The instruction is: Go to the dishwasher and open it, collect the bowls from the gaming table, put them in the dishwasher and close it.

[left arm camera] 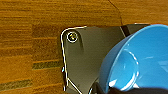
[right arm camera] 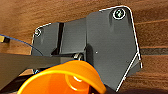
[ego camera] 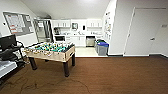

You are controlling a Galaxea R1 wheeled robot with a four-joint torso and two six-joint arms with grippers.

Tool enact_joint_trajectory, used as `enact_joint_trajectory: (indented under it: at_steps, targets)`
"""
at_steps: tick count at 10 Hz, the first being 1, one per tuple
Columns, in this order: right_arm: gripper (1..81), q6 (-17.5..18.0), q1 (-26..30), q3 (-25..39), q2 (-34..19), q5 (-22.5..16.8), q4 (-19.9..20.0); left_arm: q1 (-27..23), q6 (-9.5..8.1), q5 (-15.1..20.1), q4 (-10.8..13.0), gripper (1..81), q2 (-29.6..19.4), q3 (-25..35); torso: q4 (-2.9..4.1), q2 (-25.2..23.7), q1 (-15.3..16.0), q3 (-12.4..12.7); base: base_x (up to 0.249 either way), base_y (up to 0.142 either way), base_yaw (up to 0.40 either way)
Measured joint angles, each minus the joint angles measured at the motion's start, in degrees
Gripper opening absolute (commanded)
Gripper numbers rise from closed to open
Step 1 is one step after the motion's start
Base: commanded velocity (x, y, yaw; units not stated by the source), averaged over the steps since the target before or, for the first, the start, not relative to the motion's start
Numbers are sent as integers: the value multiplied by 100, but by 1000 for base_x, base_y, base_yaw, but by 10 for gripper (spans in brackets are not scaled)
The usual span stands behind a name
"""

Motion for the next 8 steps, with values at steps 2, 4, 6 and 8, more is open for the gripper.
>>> enact_joint_trajectory:
  at_steps: [2,4,6,8]
  targets:
    - [10,0,-66,0,0,-35,-2,55,0,2,0,10,2,0,0,0,0,0,116,0,0]
    - [10,0,-52,0,0,-33,-2,57,-2,5,0,10,4,0,0,0,0,0,124,0,0]
    - [10,0,-63,0,5,-38,-2,68,-2,9,0,10,0,0,0,0,-2,0,138,0,0]
    - [10,0,-33,-9,2,-22,-2,54,-2,-4,0,10,15,2,0,0,0,0,138,0,0]
